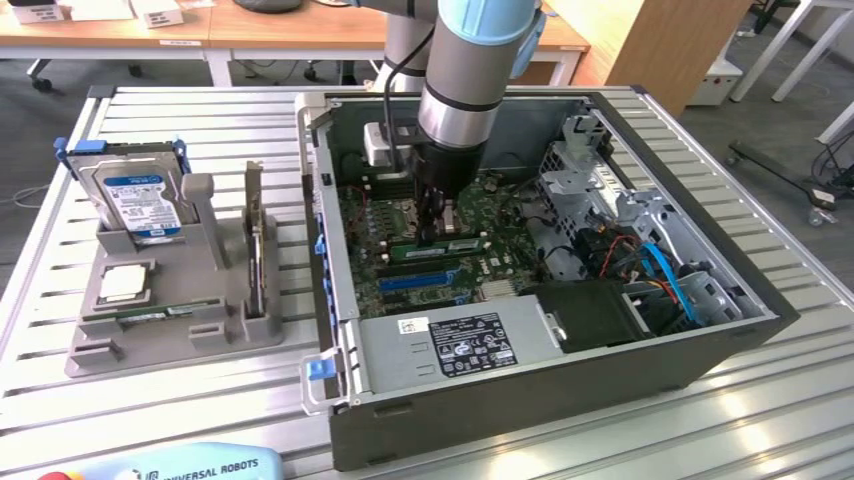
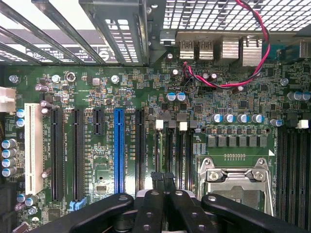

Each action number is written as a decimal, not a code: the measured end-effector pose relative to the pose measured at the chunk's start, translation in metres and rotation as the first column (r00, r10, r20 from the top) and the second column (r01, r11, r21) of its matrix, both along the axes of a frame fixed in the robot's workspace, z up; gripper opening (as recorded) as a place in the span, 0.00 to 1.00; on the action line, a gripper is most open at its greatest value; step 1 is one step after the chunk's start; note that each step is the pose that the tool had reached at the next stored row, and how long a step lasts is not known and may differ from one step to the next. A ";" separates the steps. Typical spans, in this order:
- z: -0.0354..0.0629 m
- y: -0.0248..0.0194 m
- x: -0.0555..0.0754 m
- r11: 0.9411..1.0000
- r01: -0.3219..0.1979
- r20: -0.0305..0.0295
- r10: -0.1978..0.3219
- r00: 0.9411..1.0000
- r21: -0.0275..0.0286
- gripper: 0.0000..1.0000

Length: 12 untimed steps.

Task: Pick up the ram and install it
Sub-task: 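Press down the ram until it locks into place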

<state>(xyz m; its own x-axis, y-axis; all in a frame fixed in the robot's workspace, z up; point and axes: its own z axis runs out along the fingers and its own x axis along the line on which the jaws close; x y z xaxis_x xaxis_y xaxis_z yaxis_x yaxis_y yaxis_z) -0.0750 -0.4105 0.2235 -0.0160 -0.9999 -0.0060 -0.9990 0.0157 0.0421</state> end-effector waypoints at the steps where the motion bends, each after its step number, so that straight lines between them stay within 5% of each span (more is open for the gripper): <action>1: 0.0000 0.0000 0.000 1.000 0.000 0.000 0.000 1.000 0.000 0.10; 12: -0.0003 0.0000 0.000 1.000 0.000 0.000 0.000 1.000 0.000 0.10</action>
<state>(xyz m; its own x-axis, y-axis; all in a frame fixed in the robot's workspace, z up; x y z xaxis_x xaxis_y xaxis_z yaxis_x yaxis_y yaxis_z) -0.0750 -0.4105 0.2231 -0.0159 -0.9999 -0.0059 -0.9990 0.0156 0.0421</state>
